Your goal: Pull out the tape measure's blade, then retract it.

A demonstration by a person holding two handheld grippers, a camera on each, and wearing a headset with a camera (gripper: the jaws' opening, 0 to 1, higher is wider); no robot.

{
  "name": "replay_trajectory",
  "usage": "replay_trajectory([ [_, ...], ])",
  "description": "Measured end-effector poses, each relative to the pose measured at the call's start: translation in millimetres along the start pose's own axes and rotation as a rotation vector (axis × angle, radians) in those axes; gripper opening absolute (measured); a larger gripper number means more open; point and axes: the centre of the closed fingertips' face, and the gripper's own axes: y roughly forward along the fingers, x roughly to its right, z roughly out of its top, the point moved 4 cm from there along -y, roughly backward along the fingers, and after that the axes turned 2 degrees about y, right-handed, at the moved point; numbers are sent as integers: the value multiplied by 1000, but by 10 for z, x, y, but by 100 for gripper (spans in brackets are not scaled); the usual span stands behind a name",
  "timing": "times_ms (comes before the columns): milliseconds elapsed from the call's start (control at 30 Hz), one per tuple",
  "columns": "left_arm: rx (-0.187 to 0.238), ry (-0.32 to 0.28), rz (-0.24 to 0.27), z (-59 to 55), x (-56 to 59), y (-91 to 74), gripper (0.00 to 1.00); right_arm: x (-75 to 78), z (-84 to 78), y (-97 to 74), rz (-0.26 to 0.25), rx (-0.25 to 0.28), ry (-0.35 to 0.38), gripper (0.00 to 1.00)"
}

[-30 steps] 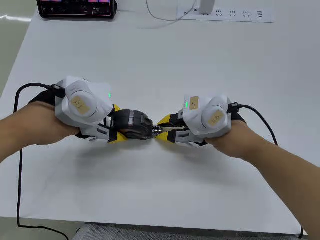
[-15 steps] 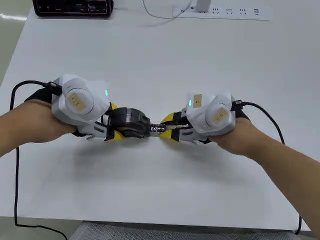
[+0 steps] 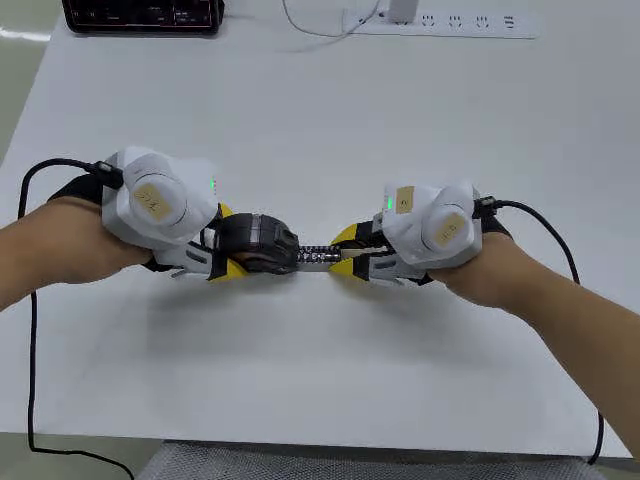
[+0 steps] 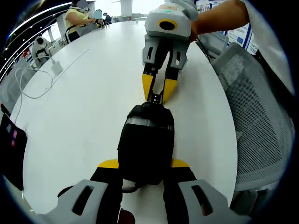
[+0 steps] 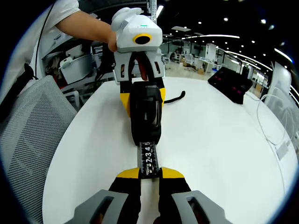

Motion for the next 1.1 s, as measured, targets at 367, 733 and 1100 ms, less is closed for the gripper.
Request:
replay_trajectory([
  [367,-2,2,1,-1,1,-2,29,4,-49,-94,-9,-18,-7,9],
  [733,-3,7,-1,11,6,-7,29,0,-93,-148,-19,-20,11,9],
  [1100,-4,9,-1,8,4,-13,29,3,-125,-210,-27,-20,23,9],
])
